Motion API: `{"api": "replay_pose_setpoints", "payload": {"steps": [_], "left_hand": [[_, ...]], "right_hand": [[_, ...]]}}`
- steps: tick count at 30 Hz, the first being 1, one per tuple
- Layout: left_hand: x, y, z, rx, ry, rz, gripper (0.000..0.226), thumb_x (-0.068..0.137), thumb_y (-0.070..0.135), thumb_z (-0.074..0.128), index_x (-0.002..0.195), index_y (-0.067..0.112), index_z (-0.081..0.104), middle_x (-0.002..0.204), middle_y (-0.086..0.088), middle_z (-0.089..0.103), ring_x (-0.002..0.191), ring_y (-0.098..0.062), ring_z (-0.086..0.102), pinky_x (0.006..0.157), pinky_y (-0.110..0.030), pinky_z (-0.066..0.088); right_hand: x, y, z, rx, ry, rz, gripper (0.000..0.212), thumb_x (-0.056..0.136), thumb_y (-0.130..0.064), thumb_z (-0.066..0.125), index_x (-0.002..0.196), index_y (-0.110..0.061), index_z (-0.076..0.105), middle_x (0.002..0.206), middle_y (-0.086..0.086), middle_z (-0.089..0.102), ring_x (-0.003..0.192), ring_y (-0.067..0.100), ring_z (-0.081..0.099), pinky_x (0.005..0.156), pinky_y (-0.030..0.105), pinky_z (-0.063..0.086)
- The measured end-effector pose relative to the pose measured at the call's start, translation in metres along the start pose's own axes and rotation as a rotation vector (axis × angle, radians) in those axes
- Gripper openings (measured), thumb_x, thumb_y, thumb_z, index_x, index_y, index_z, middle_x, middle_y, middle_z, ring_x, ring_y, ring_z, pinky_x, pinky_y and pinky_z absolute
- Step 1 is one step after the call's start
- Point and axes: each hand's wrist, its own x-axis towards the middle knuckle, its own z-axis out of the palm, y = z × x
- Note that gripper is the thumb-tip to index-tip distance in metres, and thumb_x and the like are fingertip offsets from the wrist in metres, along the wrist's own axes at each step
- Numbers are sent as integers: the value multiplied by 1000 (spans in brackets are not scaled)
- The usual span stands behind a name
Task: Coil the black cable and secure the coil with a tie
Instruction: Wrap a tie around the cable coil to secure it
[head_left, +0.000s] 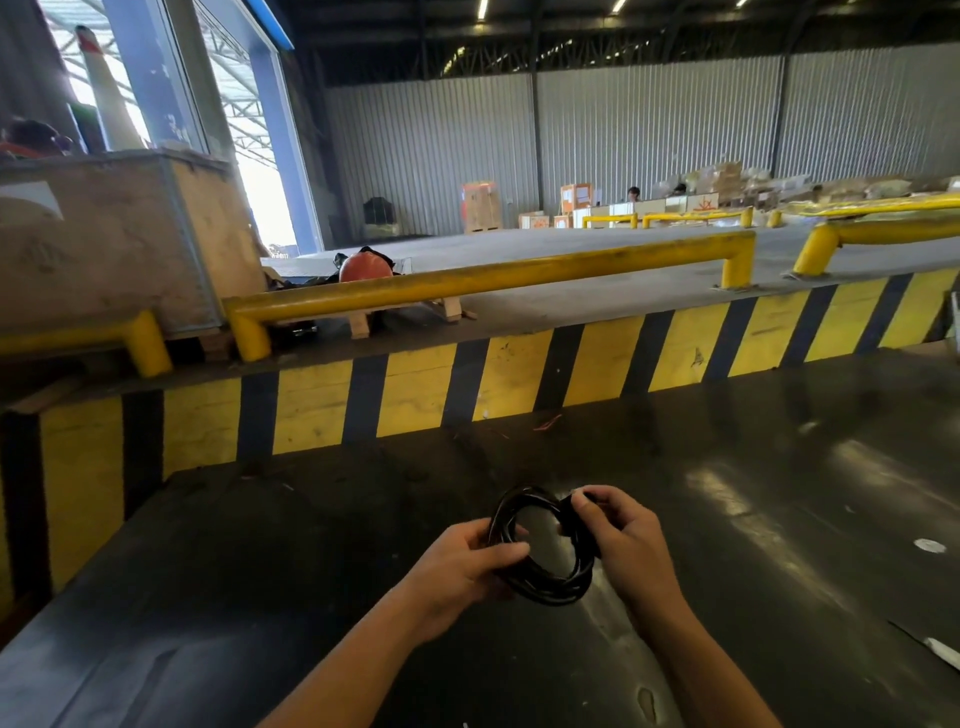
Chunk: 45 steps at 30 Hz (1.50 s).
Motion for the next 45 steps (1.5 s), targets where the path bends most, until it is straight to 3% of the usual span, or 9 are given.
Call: {"api": "replay_pose_setpoints", "payload": {"steps": [3,8,12,17,22,29,34,39,45], "left_hand": [[-6,-34,0,-10,128,-105,29,78,24,72,105,14,71,105,-10,74,101,-25,68,90,-45,54],[-29,-95,-13,95,339,-358,15,85,19,68,99,12,69,99,-10,71,89,-20,69,65,-30,56],[-55,-140,-32,200,411,-500,11,86,17,67,94,10,68,87,-7,70,84,-18,66,74,-33,50],[-84,-174,-42,249,370,-665,14,82,21,71,92,12,68,86,-7,70,84,-18,66,77,-35,49],[-90,-181,-42,97,364,-695,30,75,39,77,86,13,67,79,-6,66,74,-19,62,70,-34,51],[-81,-167,-42,31,410,-629,43,78,61,63,81,18,62,60,3,57,58,-13,53,63,-32,46],[-64,-143,-40,68,405,-485,41,82,57,60,77,17,62,63,1,62,58,-13,57,66,-34,48],[-29,-86,-30,113,393,-309,36,85,54,60,79,18,62,58,2,57,47,-10,50,50,-28,42],[5,-16,-17,-27,343,-64,31,91,43,55,103,16,67,48,6,47,37,-6,38,35,-18,33]], "right_hand": [[-16,38,-2,-84,-56,147,11,92,-24,58,87,-22,68,84,7,73,77,20,71,67,33,57],[-64,132,-19,-440,-176,397,13,89,-28,62,94,-15,63,97,8,71,85,19,68,70,27,51],[-122,192,-27,-716,-447,641,34,84,-37,68,111,-17,60,107,1,64,89,11,58,79,21,45],[-152,196,-1,-873,-550,514,41,78,-52,66,110,-27,59,109,-4,58,94,11,56,80,24,45],[-164,194,28,-1037,-734,341,29,85,-42,58,109,-24,59,114,3,57,100,20,59,86,35,49],[-140,192,21,-648,-549,523,7,86,-25,66,88,-29,61,86,-10,63,72,-4,57,54,8,43],[-76,141,14,-216,-290,509,24,84,-3,66,107,-11,62,82,4,67,60,9,69,58,22,54],[-21,60,13,-66,-289,278,5,84,-9,69,85,-14,69,71,3,69,54,6,63,51,16,49],[11,-10,9,-139,-404,3,20,80,-7,71,96,-19,68,72,-7,67,68,4,63,64,18,53]]}}
